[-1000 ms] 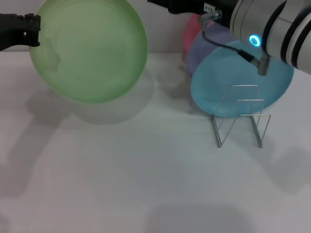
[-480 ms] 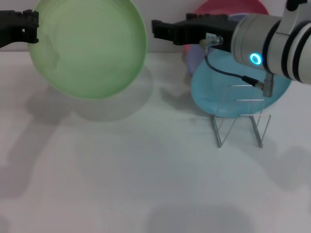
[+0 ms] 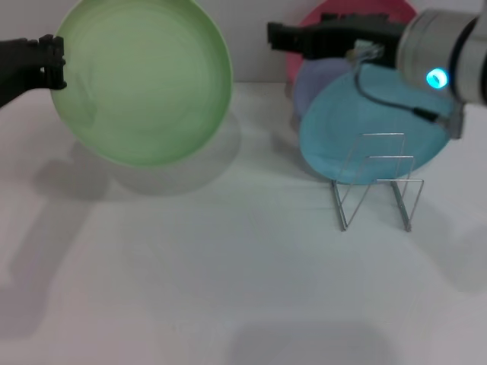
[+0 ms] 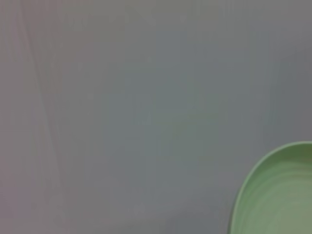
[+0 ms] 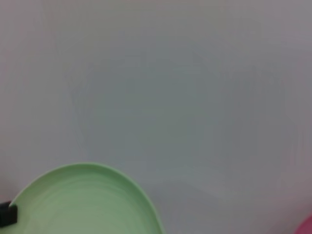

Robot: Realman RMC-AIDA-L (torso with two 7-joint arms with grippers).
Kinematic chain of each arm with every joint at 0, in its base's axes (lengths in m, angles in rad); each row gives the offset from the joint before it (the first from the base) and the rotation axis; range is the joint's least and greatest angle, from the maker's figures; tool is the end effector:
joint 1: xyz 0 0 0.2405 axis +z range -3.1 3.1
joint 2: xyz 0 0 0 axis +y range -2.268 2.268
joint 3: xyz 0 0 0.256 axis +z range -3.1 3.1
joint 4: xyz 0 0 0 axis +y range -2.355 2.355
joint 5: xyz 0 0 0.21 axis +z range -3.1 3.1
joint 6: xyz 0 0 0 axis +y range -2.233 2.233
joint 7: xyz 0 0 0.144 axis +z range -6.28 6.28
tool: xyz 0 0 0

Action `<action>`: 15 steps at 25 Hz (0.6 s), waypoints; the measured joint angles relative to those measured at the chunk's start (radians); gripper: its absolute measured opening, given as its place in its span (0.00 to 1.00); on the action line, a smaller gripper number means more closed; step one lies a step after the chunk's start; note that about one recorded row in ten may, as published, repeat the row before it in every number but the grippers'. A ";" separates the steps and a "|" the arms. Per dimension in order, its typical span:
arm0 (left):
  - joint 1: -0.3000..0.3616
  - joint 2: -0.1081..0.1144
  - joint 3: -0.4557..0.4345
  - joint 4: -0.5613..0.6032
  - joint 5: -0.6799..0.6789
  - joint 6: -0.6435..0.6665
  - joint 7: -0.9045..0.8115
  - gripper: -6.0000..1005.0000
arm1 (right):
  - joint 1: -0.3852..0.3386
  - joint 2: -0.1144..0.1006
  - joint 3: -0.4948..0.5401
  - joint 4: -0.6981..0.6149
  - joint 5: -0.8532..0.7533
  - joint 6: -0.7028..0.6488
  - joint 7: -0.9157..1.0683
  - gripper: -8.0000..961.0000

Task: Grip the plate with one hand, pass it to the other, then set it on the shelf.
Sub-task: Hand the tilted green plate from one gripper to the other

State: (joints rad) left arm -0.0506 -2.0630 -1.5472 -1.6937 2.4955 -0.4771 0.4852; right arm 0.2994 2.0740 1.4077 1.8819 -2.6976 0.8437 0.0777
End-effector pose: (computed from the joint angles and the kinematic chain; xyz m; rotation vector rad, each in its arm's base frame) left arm -0.1952 0.3511 0.0722 -1.8781 -0.6373 -0.3747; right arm 0.0772 0.3472 0.0320 -2.1093 0.8524 0.5111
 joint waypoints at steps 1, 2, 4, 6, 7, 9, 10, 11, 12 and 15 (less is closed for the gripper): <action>0.016 0.000 0.022 0.014 -0.001 0.053 0.001 0.04 | 0.001 0.000 0.023 0.017 0.017 0.023 -0.020 0.85; 0.039 0.000 0.053 0.037 -0.001 0.119 0.003 0.04 | 0.003 0.000 0.041 0.031 0.030 0.046 -0.033 0.85; 0.065 0.000 0.100 0.090 -0.002 0.238 0.005 0.04 | 0.012 -0.001 0.072 0.051 0.043 0.089 -0.050 0.85; 0.073 0.001 0.140 0.155 -0.003 0.324 0.002 0.04 | 0.035 -0.002 0.111 0.069 0.044 0.147 -0.072 0.85; 0.073 0.001 0.140 0.155 -0.003 0.324 0.002 0.04 | 0.035 -0.002 0.111 0.069 0.044 0.147 -0.072 0.85; 0.065 0.001 0.155 0.196 -0.013 0.351 -0.002 0.04 | 0.076 -0.002 0.152 0.076 0.045 0.217 -0.087 0.85; 0.061 0.001 0.163 0.214 -0.017 0.362 -0.003 0.05 | 0.094 -0.002 0.168 0.077 0.045 0.247 -0.094 0.85; 0.058 0.001 0.177 0.230 -0.021 0.387 -0.003 0.05 | 0.114 -0.002 0.185 0.078 0.045 0.276 -0.103 0.85; 0.055 0.001 0.194 0.246 -0.025 0.416 -0.003 0.05 | 0.130 -0.002 0.199 0.079 0.045 0.305 -0.116 0.85; 0.040 0.001 0.233 0.273 -0.028 0.464 -0.003 0.05 | 0.146 -0.001 0.228 0.081 0.045 0.337 -0.141 0.85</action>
State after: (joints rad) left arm -0.0101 -2.0618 -1.3141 -1.4210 2.4673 -0.0136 0.4818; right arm 0.4459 2.0735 1.6358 1.9628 -2.6522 1.1803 -0.0637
